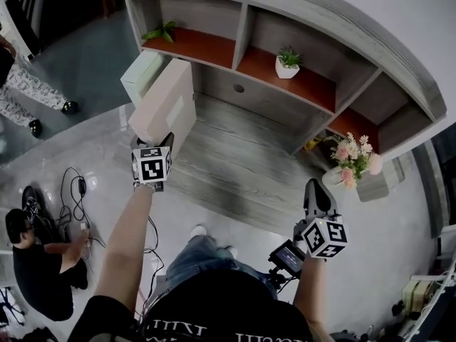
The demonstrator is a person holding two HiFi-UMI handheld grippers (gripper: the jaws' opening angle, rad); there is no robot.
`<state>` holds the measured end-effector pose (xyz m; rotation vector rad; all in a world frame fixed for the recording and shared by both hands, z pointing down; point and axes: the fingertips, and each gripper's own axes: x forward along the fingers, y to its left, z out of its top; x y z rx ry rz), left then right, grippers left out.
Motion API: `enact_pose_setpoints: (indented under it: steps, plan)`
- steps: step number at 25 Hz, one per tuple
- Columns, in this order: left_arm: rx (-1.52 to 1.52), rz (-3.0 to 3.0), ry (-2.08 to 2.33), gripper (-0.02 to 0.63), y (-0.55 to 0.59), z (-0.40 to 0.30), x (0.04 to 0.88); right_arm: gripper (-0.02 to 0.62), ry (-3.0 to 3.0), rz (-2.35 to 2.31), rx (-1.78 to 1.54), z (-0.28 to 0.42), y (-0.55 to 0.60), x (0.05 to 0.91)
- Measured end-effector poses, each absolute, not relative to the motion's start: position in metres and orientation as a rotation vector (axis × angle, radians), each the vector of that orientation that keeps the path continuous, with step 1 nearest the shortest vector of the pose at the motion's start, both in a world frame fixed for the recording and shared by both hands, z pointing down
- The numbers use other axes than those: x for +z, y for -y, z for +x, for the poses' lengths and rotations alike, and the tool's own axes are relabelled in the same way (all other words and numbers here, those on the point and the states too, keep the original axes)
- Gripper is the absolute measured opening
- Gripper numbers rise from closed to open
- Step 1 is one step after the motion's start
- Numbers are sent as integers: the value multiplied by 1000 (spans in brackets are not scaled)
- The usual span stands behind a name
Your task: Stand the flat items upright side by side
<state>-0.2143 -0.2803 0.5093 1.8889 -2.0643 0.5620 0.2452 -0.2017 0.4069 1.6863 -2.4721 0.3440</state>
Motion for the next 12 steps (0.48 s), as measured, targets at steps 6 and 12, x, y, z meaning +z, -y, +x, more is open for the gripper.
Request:
enact_pose_setpoints:
  steps: [6,12]
  plan:
    - [576,1834,2088,400,294,-233,516,14,2480,1674,339,216,219,405]
    - [527,1798,2124,407,316,-242,518,14,2480,1665,315,194,238,401]
